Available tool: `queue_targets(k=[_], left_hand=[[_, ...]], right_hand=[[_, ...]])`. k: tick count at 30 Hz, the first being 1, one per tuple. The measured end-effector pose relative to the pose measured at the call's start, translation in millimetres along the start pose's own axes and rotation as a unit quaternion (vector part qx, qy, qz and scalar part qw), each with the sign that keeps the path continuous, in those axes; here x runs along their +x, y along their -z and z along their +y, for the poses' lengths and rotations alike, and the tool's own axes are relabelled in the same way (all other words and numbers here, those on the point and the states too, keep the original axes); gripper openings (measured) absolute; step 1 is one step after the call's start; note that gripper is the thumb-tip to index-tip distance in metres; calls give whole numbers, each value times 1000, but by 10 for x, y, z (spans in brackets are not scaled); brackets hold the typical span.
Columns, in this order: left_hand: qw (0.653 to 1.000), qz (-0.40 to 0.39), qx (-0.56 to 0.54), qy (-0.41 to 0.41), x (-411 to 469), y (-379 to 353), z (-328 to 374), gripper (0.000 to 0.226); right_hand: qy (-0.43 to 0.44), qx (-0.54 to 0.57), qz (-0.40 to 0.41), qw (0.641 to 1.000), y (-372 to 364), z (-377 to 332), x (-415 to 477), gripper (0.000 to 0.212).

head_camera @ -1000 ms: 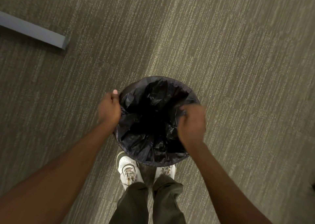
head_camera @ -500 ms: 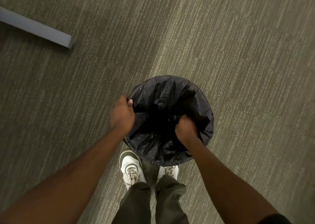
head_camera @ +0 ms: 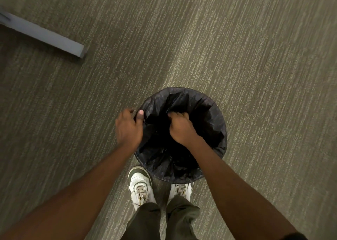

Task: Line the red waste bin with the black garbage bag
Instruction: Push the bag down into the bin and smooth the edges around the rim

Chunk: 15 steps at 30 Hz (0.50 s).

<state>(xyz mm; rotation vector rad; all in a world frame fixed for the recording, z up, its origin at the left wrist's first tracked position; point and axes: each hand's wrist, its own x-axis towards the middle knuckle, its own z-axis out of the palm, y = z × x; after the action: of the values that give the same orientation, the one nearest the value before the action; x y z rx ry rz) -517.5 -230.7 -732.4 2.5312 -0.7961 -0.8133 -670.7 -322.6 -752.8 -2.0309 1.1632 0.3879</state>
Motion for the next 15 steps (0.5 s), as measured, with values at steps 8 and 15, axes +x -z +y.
queue_targets(k=[8,15], left_hand=[[999,31,25,8,-96,58,68,42],[999,14,35,5,-271,66,50,61]], right_hand=[[42,3,57,997,164,-90,52,47],[-147,-16,299,943,355,433,-815,39]])
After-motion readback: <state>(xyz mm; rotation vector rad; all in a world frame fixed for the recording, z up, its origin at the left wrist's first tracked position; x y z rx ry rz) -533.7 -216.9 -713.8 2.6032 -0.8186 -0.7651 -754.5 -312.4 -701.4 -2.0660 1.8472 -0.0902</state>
